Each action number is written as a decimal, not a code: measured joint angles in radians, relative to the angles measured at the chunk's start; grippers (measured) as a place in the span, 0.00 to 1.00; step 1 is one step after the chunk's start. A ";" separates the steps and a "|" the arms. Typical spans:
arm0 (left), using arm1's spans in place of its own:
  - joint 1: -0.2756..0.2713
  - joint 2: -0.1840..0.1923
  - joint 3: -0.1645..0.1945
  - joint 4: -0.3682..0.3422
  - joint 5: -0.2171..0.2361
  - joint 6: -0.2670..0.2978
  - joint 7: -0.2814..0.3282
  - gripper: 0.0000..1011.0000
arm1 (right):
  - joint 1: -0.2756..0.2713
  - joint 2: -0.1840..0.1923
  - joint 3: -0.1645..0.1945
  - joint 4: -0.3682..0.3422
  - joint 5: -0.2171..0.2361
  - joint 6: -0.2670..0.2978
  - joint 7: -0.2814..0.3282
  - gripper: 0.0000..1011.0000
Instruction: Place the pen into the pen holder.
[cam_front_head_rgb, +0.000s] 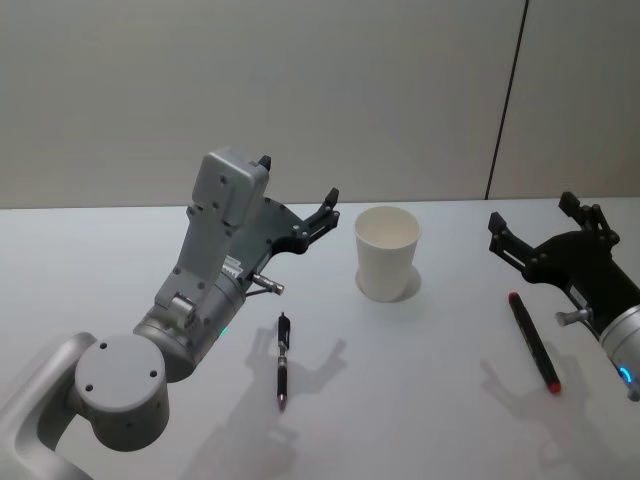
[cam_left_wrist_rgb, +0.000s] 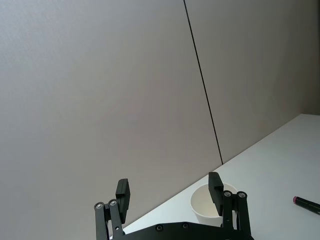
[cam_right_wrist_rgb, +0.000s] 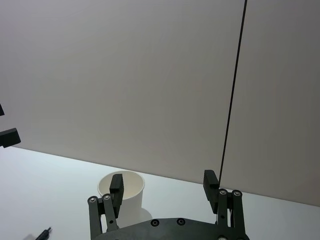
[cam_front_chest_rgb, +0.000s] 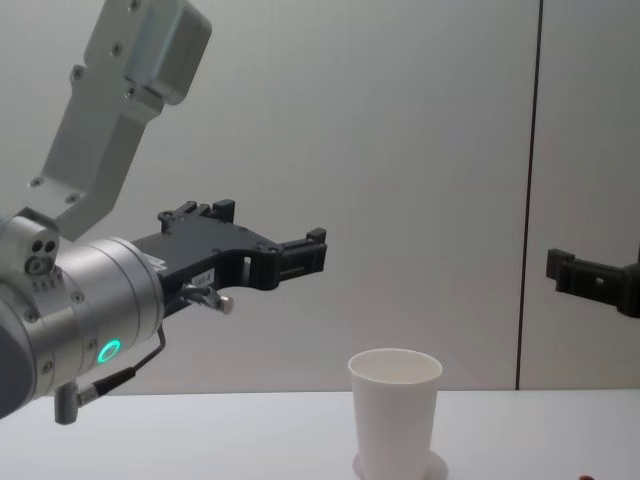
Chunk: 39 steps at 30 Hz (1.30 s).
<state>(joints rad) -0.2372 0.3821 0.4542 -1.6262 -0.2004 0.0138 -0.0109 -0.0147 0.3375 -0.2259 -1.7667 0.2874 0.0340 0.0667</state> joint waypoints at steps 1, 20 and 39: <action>0.000 0.000 0.000 0.000 0.000 0.000 0.000 0.99 | 0.000 0.000 0.000 0.000 0.000 0.000 0.000 0.99; 0.000 0.000 0.000 0.000 0.000 0.000 0.000 0.99 | 0.000 0.000 0.000 0.000 0.000 0.000 0.000 0.99; 0.000 0.000 0.000 0.000 0.000 0.000 0.000 0.99 | -0.002 -0.008 -0.007 -0.007 -0.020 0.011 -0.008 0.99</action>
<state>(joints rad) -0.2372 0.3821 0.4542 -1.6262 -0.2004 0.0138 -0.0109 -0.0162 0.3298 -0.2332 -1.7733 0.2671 0.0448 0.0584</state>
